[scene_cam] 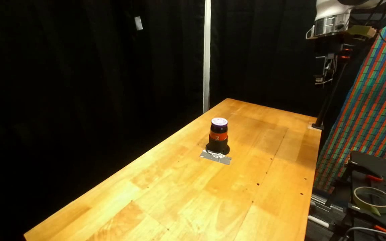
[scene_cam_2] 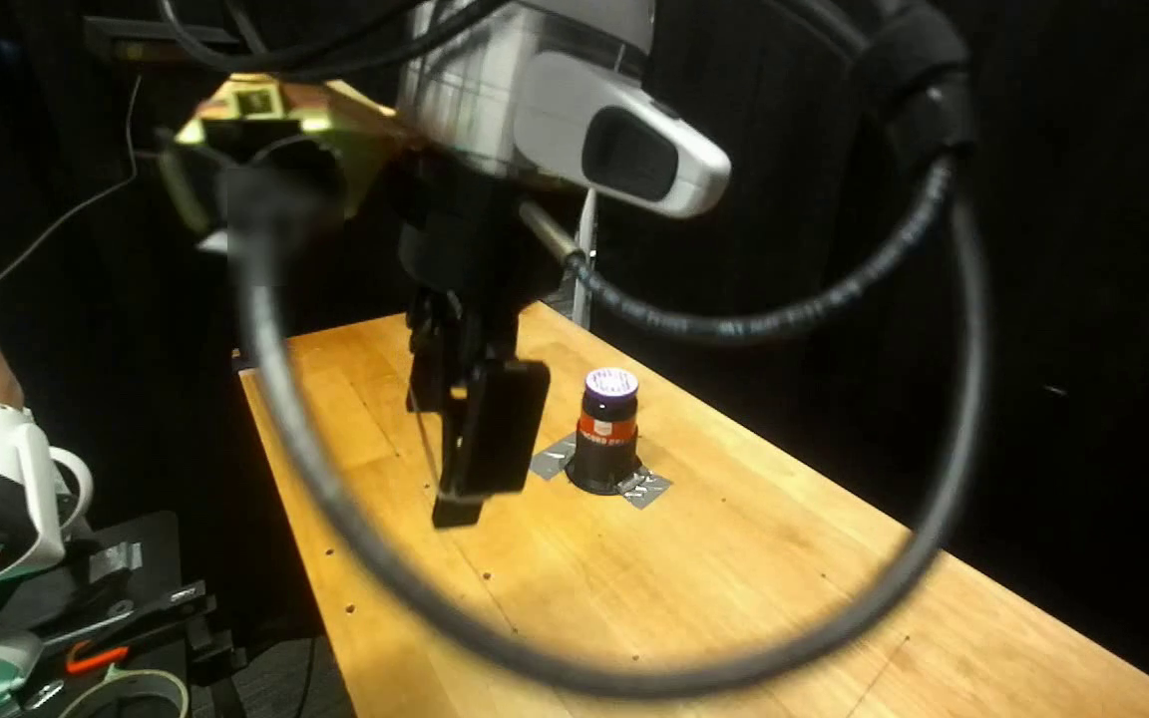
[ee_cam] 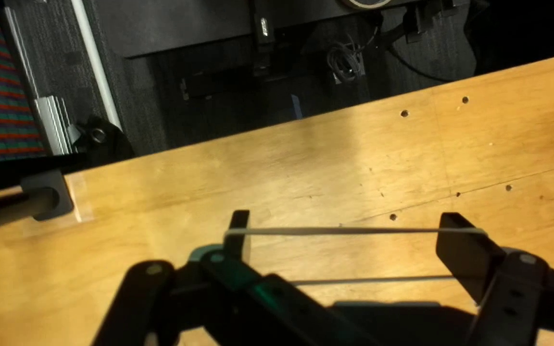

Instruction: Put the rubber elastic on the object that is on the table

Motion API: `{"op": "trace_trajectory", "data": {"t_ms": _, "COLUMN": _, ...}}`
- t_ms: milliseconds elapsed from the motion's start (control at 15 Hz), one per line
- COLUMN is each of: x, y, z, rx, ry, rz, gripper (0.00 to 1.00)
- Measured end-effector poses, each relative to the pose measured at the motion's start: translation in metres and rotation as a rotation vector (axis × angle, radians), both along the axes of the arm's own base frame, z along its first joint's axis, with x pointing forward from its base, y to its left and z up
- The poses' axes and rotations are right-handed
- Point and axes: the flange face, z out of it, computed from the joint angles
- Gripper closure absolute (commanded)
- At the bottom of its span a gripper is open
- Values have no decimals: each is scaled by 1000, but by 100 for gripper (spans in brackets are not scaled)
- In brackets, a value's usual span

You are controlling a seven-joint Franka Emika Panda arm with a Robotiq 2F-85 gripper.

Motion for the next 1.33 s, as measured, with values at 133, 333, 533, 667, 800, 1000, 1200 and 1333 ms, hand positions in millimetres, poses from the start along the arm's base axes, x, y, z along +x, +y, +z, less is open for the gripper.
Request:
{"op": "trace_trajectory", "data": {"t_ms": 133, "x": 26, "y": 47, "z": 6, "rx": -13, "ry": -9, "rz": 77, "gripper": 0}}
{"op": "trace_trajectory", "data": {"t_ms": 333, "x": 64, "y": 124, "z": 5, "rx": -45, "ry": -13, "rz": 176, "gripper": 0}}
{"op": "trace_trajectory", "data": {"t_ms": 533, "x": 105, "y": 187, "z": -4, "rx": -50, "ry": -57, "rz": 221, "gripper": 0}}
{"op": "trace_trajectory", "data": {"t_ms": 667, "x": 136, "y": 220, "z": -14, "rx": -40, "ry": -140, "rz": 232, "gripper": 0}}
{"op": "trace_trajectory", "data": {"t_ms": 800, "x": 167, "y": 241, "z": -28, "rx": -24, "ry": -228, "rz": 250, "gripper": 0}}
{"op": "trace_trajectory", "data": {"t_ms": 1000, "x": 209, "y": 250, "z": -53, "rx": -26, "ry": -360, "rz": 260, "gripper": 0}}
{"op": "trace_trajectory", "data": {"t_ms": 1200, "x": 241, "y": 241, "z": -82, "rx": -60, "ry": -438, "rz": 266, "gripper": 0}}
{"op": "trace_trajectory", "data": {"t_ms": 1333, "x": 257, "y": 229, "z": -100, "rx": -84, "ry": -458, "rz": 262, "gripper": 0}}
